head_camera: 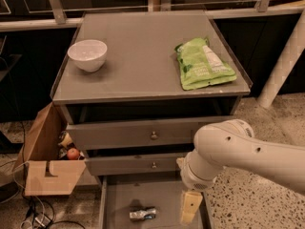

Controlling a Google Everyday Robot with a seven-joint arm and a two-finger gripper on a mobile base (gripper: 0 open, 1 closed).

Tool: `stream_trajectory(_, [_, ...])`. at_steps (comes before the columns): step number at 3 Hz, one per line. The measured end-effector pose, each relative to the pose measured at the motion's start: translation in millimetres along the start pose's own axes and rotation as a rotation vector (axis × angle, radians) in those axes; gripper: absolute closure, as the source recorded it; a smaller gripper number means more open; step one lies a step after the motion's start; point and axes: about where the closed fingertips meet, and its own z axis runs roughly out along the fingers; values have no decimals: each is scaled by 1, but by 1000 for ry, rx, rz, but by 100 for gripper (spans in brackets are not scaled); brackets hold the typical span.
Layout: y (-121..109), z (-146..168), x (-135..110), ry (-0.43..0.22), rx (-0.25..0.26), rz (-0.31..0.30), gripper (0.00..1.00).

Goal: Pick redbull can from bottom drawer and place on counter

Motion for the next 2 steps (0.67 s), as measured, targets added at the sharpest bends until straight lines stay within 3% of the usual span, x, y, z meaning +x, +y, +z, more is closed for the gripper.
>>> stream_trajectory(1, [6, 15, 1, -20, 5, 33, 0])
stream_trajectory(2, [-1, 38, -2, -60, 59, 88, 0])
